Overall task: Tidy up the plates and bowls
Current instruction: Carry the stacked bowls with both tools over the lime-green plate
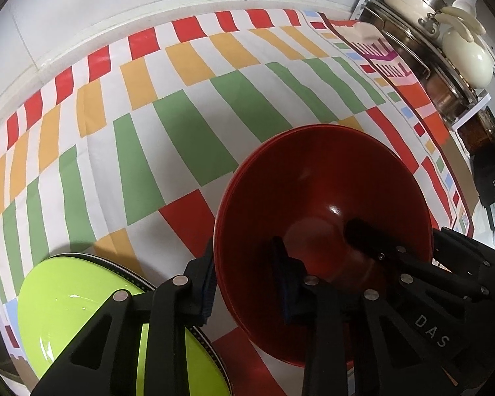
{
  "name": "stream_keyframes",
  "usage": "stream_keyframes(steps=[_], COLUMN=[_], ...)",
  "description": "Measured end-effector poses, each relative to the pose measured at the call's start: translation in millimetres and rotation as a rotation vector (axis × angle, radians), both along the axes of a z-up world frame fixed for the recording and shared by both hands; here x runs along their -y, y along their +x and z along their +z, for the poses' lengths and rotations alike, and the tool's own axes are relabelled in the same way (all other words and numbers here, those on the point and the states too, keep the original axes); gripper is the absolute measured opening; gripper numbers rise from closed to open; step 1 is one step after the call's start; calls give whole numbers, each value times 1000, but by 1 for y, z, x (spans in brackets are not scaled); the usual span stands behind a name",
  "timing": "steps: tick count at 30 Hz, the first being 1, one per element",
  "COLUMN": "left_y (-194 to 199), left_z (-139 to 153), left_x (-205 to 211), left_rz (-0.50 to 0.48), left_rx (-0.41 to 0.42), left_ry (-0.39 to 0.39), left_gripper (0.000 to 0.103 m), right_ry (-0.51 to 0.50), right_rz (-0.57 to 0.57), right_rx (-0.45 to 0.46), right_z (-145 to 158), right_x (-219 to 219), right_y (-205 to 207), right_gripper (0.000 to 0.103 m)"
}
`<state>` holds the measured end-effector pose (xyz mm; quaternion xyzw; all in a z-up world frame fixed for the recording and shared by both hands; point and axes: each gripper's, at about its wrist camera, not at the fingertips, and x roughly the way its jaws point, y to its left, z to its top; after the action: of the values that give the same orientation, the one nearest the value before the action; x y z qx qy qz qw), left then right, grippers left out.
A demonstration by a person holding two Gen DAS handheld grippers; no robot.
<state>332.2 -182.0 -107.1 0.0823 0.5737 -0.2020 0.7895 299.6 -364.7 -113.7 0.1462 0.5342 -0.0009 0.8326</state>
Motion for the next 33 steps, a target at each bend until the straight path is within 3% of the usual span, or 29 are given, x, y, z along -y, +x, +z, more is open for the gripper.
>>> stream_keyframes(steps=[13, 23, 33], left_y=[-4, -21, -42], left_z=[16, 44, 56], left_x=[-13, -60, -122], left_rz=[43, 117, 217], left_rx=[9, 71, 99], left_ry=[-19, -61, -58], left_gripper=[30, 30, 30], right_ry=[22, -7, 0], right_rz=[-42, 30, 140], right_rx=[-18, 57, 83], right_z=[11, 45, 60], right_x=[-3, -41, -96], right_y=[-3, -15, -22], right_gripper=[29, 29, 29])
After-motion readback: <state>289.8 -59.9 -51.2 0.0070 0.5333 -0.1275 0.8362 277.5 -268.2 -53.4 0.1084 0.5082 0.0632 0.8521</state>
